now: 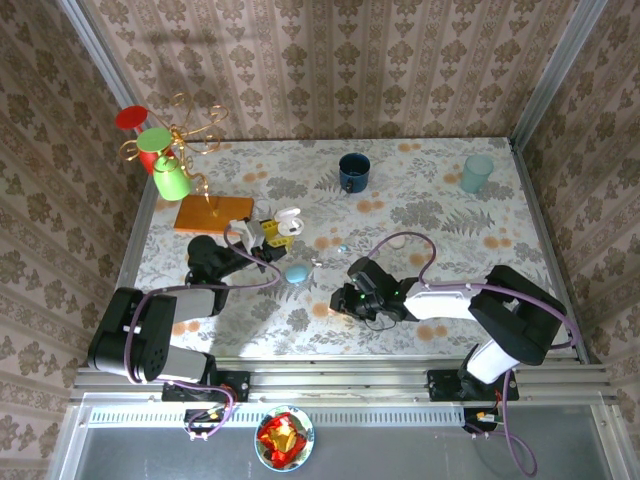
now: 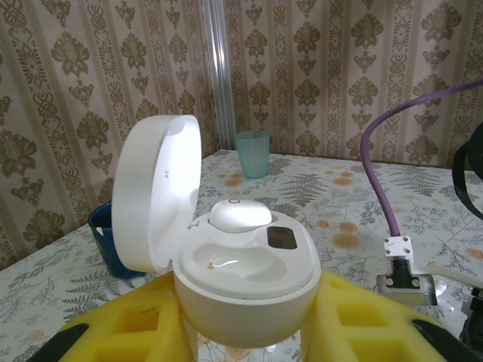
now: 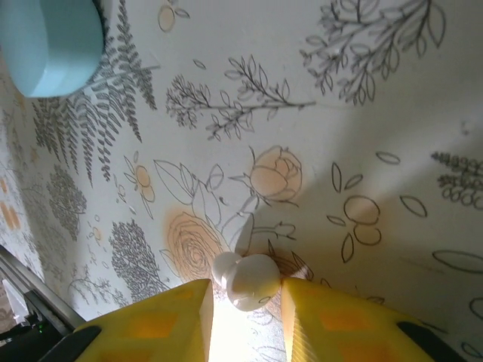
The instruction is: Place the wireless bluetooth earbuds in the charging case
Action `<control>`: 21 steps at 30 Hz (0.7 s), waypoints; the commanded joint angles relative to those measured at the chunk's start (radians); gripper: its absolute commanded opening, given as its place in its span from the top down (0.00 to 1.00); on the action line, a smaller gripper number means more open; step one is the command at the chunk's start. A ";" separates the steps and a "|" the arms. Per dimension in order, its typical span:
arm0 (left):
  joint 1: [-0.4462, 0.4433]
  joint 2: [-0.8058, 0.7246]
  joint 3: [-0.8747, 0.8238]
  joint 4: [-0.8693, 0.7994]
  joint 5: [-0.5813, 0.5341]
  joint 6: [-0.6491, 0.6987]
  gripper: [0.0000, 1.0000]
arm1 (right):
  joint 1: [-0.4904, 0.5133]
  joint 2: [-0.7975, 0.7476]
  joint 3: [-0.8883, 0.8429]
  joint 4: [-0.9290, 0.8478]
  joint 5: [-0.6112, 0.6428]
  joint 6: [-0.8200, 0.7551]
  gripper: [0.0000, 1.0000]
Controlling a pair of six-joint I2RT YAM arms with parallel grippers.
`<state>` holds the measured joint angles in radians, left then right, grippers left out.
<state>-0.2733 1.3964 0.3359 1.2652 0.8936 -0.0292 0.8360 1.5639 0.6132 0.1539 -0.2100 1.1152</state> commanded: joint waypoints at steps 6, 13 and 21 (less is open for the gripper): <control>0.000 -0.010 -0.004 0.026 0.022 0.006 0.68 | -0.016 0.025 0.030 0.008 -0.014 -0.027 0.71; 0.000 -0.011 -0.005 0.025 0.021 0.008 0.68 | -0.016 0.045 0.016 0.035 -0.033 -0.016 0.70; 0.000 -0.008 -0.006 0.025 0.021 0.011 0.68 | -0.018 0.078 0.025 0.037 -0.046 -0.017 0.74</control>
<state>-0.2733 1.3964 0.3359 1.2652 0.8936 -0.0292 0.8196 1.6093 0.6239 0.1841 -0.2451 1.1000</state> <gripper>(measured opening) 0.329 0.264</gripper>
